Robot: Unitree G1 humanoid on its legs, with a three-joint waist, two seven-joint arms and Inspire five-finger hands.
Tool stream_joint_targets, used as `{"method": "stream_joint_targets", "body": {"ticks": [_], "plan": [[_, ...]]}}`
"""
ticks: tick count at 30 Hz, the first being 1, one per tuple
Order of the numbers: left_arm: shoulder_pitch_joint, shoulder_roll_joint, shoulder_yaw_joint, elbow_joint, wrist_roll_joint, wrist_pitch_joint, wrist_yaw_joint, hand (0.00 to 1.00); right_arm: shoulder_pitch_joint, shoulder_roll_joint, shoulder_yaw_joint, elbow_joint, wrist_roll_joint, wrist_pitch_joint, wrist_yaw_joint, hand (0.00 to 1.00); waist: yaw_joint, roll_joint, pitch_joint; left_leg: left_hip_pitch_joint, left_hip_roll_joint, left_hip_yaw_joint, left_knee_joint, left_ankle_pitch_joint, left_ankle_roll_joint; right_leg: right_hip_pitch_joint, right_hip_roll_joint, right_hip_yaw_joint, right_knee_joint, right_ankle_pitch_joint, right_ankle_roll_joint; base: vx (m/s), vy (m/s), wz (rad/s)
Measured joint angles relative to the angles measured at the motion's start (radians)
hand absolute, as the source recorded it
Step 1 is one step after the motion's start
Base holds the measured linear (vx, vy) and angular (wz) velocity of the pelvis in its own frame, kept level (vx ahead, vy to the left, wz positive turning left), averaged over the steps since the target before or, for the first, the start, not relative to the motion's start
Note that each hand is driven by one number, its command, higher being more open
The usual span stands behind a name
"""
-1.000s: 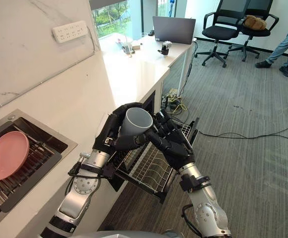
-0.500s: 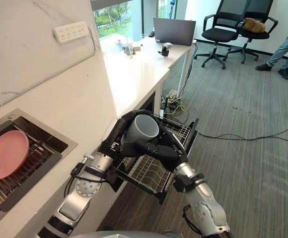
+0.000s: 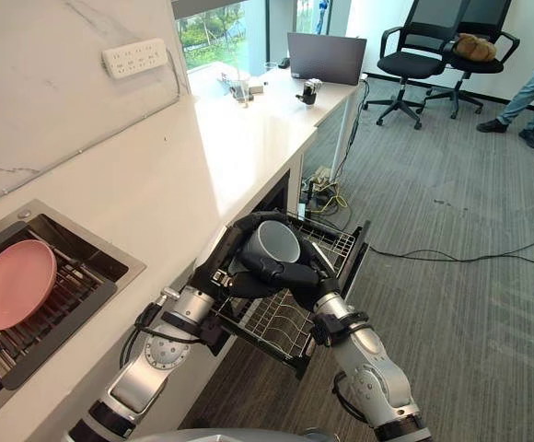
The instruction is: Walk over to the sink, pick up the cup, carry it to the dishwasher, place the cup inside the dishwasher, then close the dishwasher door
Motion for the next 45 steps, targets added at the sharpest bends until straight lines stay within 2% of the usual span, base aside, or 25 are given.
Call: {"method": "stream_joint_targets", "body": {"ticks": [10,11,17,24,26,28,31,37,39,42,43,44,45], "plan": [[-0.009,0.001,-0.01,0.0,0.01,0.004,0.019,0.0,-0.006,-0.002,0.03,0.002,0.002,-0.002,-0.078,0.0,0.001,0.001,-0.002,0.0,0.0,-0.003,0.0,0.004,0.001,0.0,0.0,-0.002,0.0,-0.001,-0.002,0.0,0.0,0.0],[-0.009,0.001,-0.01,0.0,0.01,0.004,0.019,1.0,-0.006,-0.001,0.032,0.002,0.002,-0.004,-0.083,0.0,0.001,0.002,-0.002,0.0,0.0,-0.004,0.0,0.005,0.001,0.0,0.0,-0.002,0.0,-0.001,-0.003,0.0,0.0,0.0],[-0.009,0.001,-0.015,0.0,0.01,0.004,0.02,1.0,-0.006,0.012,0.049,0.002,0.005,-0.027,-0.133,0.0,0.0,0.002,-0.003,-0.001,0.0,-0.004,0.0,0.005,0.001,0.0,-0.001,-0.002,-0.001,-0.001,-0.003,0.0,0.0,0.0],[-0.026,-0.001,-0.036,0.0,0.01,0.003,0.03,1.0,-0.006,0.072,0.047,0.002,-0.009,-0.101,-0.261,0.0,-0.002,0.003,-0.004,-0.001,-0.001,-0.004,0.0,0.005,0.001,0.0,-0.001,-0.002,-0.001,0.0,-0.001,0.0,0.0,0.0],[-0.029,-0.002,-0.044,-0.002,0.003,-0.008,0.026,1.0,-0.006,0.088,0.021,0.009,-0.028,-0.119,-0.294,0.0,-0.002,0.003,-0.004,-0.001,-0.001,-0.004,0.0,0.005,0.001,0.0,-0.002,-0.002,-0.001,0.0,-0.001,0.0,0.0,0.0],[-0.029,-0.004,-0.083,-0.017,-0.019,-0.045,-0.001,1.0,-0.008,0.112,-0.046,0.033,-0.089,-0.142,-0.351,0.0,0.002,0.004,-0.004,-0.002,-0.004,-0.006,0.0,0.005,0.001,0.0,-0.004,-0.004,-0.001,0.0,0.0,0.0,0.0,0.0],[-0.029,-0.009,-0.096,-0.061,-0.032,-0.07,-0.031,1.0,-0.011,0.111,-0.134,0.072,-0.091,-0.159,-0.41,0.0,-0.002,0.006,-0.006,-0.002,-0.004,-0.006,0.0,0.006,0.001,0.0,-0.003,-0.004,-0.001,0.001,0.0,0.0,0.0,0.0],[-0.029,-0.04,-0.085,-0.084,-0.073,-0.117,-0.082,1.0,-0.01,0.109,-0.267,0.097,-0.112,-0.192,-0.491,0.0,-0.005,0.03,-0.02,-0.002,-0.003,-0.006,-0.002,0.006,0.001,0.001,-0.002,-0.004,-0.003,0.001,-0.001,0.0,0.0,0.0],[-0.029,-0.041,-0.085,-0.088,-0.116,-0.121,-0.117,1.0,-0.01,0.11,-0.286,0.098,-0.128,-0.209,-0.518,0.0,-0.005,0.031,-0.021,-0.002,-0.003,-0.006,-0.004,0.006,0.001,0.001,-0.002,-0.004,-0.003,0.0,-0.002,0.0,0.0,0.0],[-0.022,-0.042,-0.085,-0.102,-0.267,-0.104,-0.184,1.0,-0.01,0.113,-0.318,0.1,-0.158,-0.227,-0.541,0.0,-0.005,0.03,-0.02,-0.003,-0.003,-0.006,-0.005,0.006,0.001,0.001,-0.003,-0.005,-0.005,0.0,-0.004,0.0,0.0,0.0],[0.001,-0.056,-0.084,-0.118,-0.431,-0.063,-0.239,1.0,-0.009,0.121,-0.354,0.101,-0.18,-0.236,-0.543,0.0,-0.005,0.029,-0.02,-0.006,-0.003,-0.008,-0.005,0.006,0.001,0.001,-0.003,-0.008,-0.007,0.0,-0.004,0.0,0.0,0.04],[0.01,-0.066,-0.084,-0.117,-0.488,-0.043,-0.258,1.0,-0.007,0.123,-0.369,0.102,-0.19,-0.241,-0.543,0.0,-0.005,0.029,-0.02,-0.007,-0.003,-0.009,-0.005,0.006,0.001,0.001,-0.002,-0.009,-0.007,0.0,-0.004,0.0,0.0,0.07],[0.035,-0.091,-0.083,-0.112,-0.598,0.004,-0.287,1.0,-0.002,0.123,-0.394,0.106,-0.205,-0.248,-0.541,0.0,-0.005,0.028,-0.019,-0.01,-0.003,-0.012,-0.005,0.006,0.001,0.001,-0.002,-0.013,-0.008,0.0,-0.004,0.0,0.0,0.08]]}}
